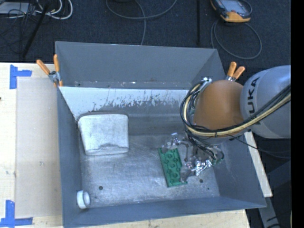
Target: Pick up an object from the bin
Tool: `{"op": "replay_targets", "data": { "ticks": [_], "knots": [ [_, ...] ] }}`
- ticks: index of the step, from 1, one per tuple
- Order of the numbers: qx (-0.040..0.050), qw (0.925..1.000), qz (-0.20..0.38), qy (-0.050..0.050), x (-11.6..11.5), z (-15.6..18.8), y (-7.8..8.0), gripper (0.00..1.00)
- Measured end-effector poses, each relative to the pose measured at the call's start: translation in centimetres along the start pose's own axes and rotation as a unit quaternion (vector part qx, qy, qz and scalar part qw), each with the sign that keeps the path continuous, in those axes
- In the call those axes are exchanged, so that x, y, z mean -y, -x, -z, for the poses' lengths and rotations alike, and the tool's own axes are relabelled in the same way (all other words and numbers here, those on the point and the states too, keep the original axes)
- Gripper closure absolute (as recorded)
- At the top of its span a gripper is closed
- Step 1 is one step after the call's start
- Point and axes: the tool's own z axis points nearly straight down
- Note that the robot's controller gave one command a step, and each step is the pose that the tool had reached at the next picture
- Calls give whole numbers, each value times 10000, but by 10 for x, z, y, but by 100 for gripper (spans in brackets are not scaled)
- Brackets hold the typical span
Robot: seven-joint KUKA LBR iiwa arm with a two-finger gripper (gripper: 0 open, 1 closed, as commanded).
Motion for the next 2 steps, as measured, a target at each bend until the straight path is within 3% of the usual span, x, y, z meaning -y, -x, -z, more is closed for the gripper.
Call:
{"op": "replay_targets", "data": {
  "ticks": [1,2],
  "knots": [
    [64,10000,-70,4,7,-33,15,0],
    [29,10000,-77,5,7,-32,13,100]
  ]
}}
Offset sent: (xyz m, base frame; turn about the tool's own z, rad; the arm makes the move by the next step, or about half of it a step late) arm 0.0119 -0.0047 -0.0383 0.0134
